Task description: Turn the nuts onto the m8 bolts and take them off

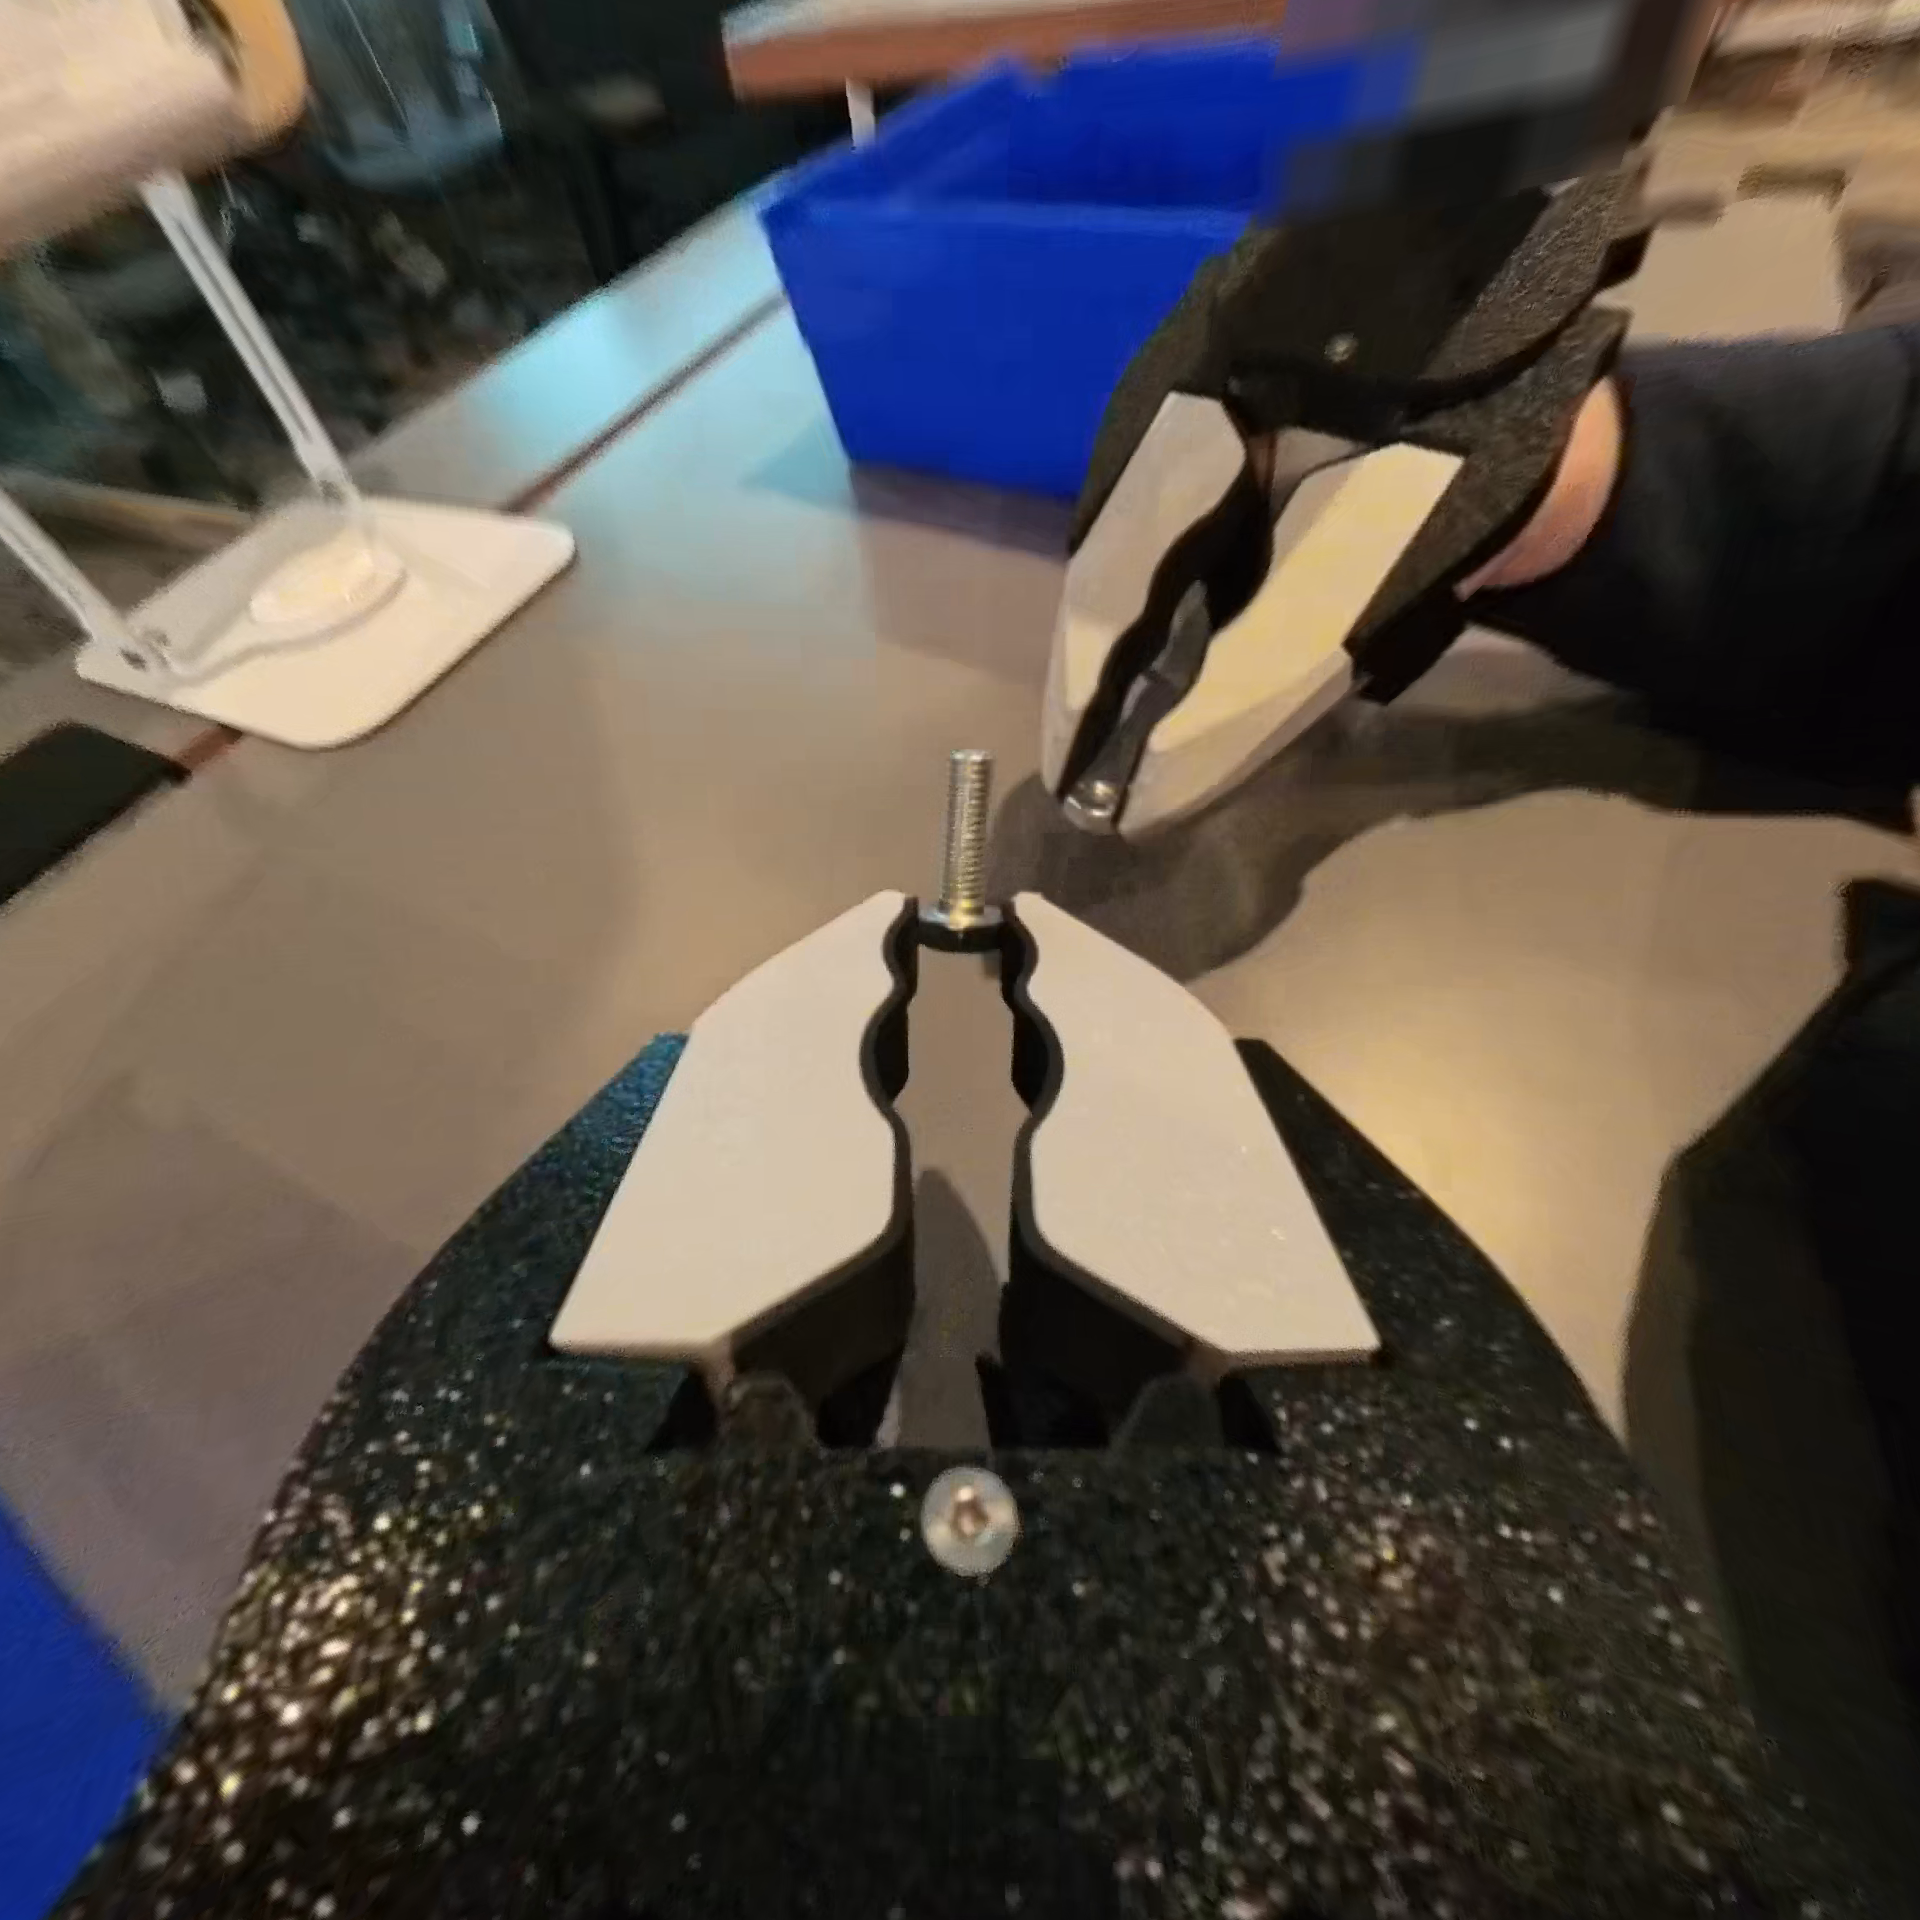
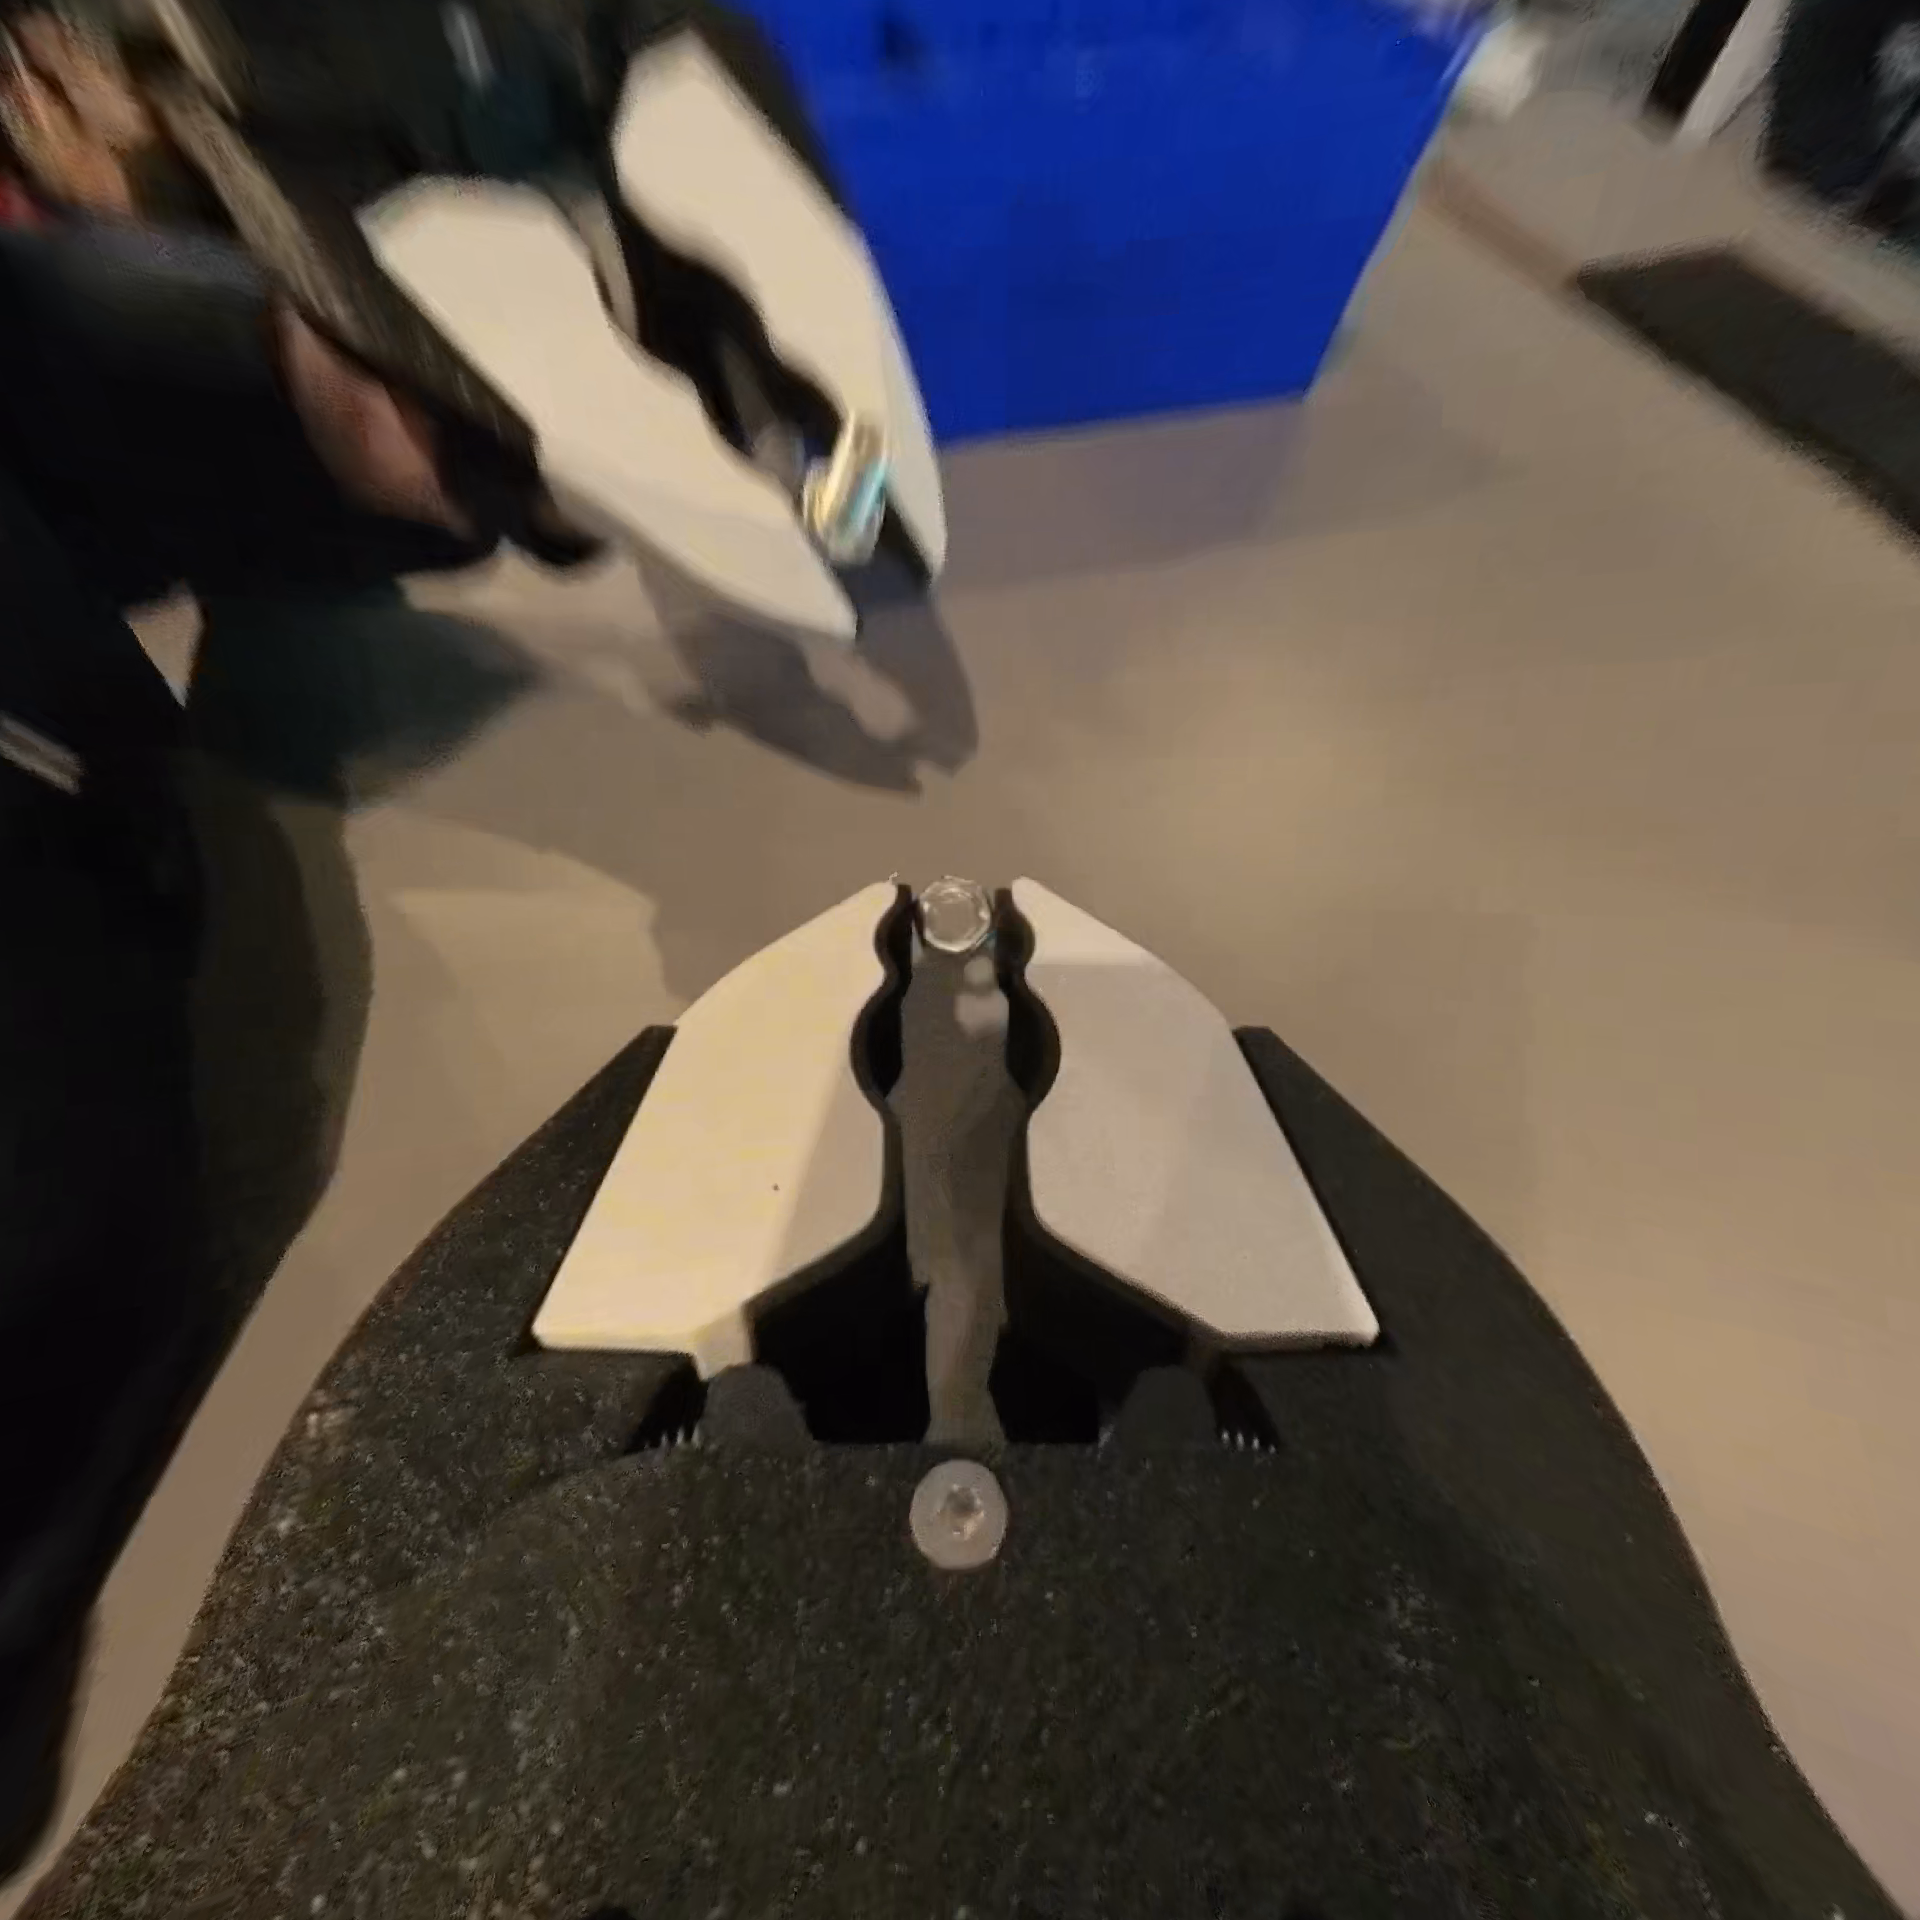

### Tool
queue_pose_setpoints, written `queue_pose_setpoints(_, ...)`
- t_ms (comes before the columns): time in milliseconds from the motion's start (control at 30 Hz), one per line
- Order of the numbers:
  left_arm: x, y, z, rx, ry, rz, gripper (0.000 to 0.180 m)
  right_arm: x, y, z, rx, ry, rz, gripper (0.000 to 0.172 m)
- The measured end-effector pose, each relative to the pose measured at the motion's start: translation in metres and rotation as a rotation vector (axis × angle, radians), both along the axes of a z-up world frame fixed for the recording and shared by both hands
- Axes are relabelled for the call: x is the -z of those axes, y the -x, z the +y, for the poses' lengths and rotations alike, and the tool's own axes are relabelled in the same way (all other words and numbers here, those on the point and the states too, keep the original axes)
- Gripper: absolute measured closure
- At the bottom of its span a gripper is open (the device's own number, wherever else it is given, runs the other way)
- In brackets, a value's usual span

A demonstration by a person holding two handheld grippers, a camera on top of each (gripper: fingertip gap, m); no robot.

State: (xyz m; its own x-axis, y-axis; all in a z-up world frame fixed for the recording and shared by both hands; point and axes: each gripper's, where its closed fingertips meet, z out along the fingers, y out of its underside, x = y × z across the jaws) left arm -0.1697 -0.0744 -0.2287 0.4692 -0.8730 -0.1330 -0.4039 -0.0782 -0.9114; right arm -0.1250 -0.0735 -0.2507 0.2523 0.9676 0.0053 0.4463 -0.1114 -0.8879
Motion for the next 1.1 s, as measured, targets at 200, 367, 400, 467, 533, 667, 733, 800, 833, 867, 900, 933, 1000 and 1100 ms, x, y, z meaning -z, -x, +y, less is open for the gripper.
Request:
queue_pose_setpoints(200, -0.009, -0.025, 0.013, 0.165, -0.034, -0.274, 0.166, -0.065, -0.008, 0.014, -0.031, -0.059, 0.209, 0.157)
queue_pose_setpoints(367, -0.004, -0.030, 0.007, 0.245, -0.037, -0.301, 0.166, -0.063, 0.006, 0.004, -0.106, -0.046, 0.133, 0.157)
queue_pose_setpoints(400, -0.004, -0.031, 0.004, 0.266, -0.050, -0.299, 0.166, -0.062, 0.010, 0.002, -0.119, -0.049, 0.110, 0.157)
queue_pose_setpoints(467, -0.003, -0.032, -0.001, 0.290, -0.069, -0.288, 0.166, -0.059, 0.017, -0.002, -0.151, -0.049, 0.072, 0.157)
queue_pose_setpoints(533, -0.005, -0.033, -0.005, 0.312, -0.080, -0.294, 0.166, -0.059, 0.023, -0.007, -0.183, -0.042, 0.046, 0.157)
queue_pose_setpoints(667, -0.007, -0.032, -0.007, 0.330, -0.067, -0.322, 0.167, -0.062, 0.027, -0.010, -0.214, -0.032, 0.042, 0.157)
queue_pose_setpoints(733, -0.005, -0.034, -0.008, 0.335, -0.070, -0.304, 0.166, -0.061, 0.027, -0.011, -0.215, -0.020, 0.040, 0.157)
queue_pose_setpoints(800, -0.003, -0.036, -0.011, 0.344, -0.075, -0.287, 0.166, -0.058, 0.026, -0.012, -0.211, -0.015, 0.037, 0.157)
queue_pose_setpoints(833, -0.003, -0.036, -0.011, 0.345, -0.075, -0.283, 0.166, -0.058, 0.026, -0.013, -0.210, -0.012, 0.044, 0.157)
queue_pose_setpoints(867, -0.002, -0.037, -0.011, 0.345, -0.073, -0.281, 0.166, -0.059, 0.026, -0.014, -0.212, -0.007, 0.052, 0.157)
queue_pose_setpoints(900, -0.003, -0.036, -0.011, 0.345, -0.069, -0.285, 0.167, -0.059, 0.026, -0.015, -0.212, -0.005, 0.059, 0.157)
queue_pose_setpoints(933, -0.003, -0.036, -0.010, 0.344, -0.065, -0.292, 0.167, -0.059, 0.026, -0.016, -0.210, -0.005, 0.065, 0.157)
queue_pose_setpoints(1000, -0.005, -0.035, -0.010, 0.344, -0.059, -0.307, 0.167, -0.059, 0.025, -0.017, -0.209, -0.003, 0.071, 0.157)
queue_pose_setpoints(1100, -0.005, -0.035, -0.010, 0.346, -0.057, -0.310, 0.167, -0.059, 0.025, -0.016, -0.208, -0.002, 0.075, 0.157)
